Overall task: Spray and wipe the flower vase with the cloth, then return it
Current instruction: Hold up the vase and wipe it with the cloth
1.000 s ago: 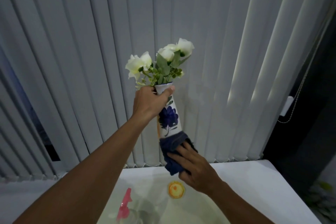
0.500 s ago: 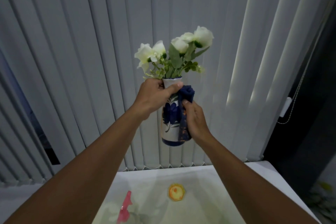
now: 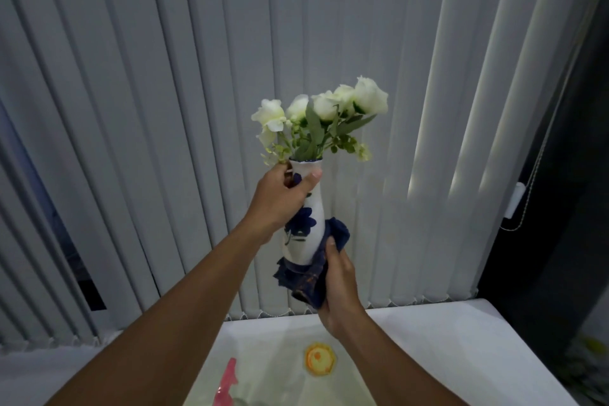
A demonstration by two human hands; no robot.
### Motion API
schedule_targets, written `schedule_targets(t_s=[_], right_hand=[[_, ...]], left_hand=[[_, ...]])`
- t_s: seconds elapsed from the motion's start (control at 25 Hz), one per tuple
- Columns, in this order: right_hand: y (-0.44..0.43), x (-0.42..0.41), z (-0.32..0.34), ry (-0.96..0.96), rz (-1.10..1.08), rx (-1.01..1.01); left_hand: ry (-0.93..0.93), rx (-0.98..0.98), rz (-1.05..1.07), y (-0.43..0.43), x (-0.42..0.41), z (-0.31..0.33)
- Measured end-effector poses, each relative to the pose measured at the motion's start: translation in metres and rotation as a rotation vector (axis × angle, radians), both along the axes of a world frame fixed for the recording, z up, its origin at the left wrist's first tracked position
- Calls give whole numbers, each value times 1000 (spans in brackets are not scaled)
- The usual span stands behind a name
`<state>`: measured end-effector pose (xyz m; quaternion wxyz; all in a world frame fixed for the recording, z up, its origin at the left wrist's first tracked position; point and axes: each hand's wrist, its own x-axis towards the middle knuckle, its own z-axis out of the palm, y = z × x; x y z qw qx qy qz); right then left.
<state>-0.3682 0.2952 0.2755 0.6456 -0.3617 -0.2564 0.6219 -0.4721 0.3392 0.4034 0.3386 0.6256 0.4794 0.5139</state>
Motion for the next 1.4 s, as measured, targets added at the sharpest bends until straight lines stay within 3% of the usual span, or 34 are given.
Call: schedule_targets(t_s=[0.12, 0.28, 0.36, 0.48, 0.64, 0.8, 1.0, 1.08, 1.2, 1.32, 1.4], right_hand=[[-7, -11, 4, -43, -139, 14], [-19, -23, 5, -232, -270, 46], [-25, -23, 1, -433, -338, 136], [-19, -12, 7, -721, -400, 327], [10, 7, 41, -830, -333, 407], [22, 23, 41, -676, -165, 356], [16, 27, 8, -57, 120, -121], [13, 27, 8, 89, 155, -188], [10, 16, 12, 141, 46, -137], [8, 4, 13, 59, -139, -73], [3, -3, 13, -30, -213, -8]], left_hand=[[69, 85, 134, -3, 13, -3], [-109, 110, 239, -6, 21, 0], [-154, 75, 259, -4, 20, -1], [-89, 23, 229, -2, 18, -10], [43, 3, 153, -3, 15, -16], [-10, -64, 87, 5, 6, -8], [-114, -110, -44, 9, 4, -5], [-138, -104, -48, 9, 6, -10], [-55, -83, -3, 7, 13, -17], [138, 54, 119, 5, 20, -16], [167, 67, 207, 3, 23, -13]])
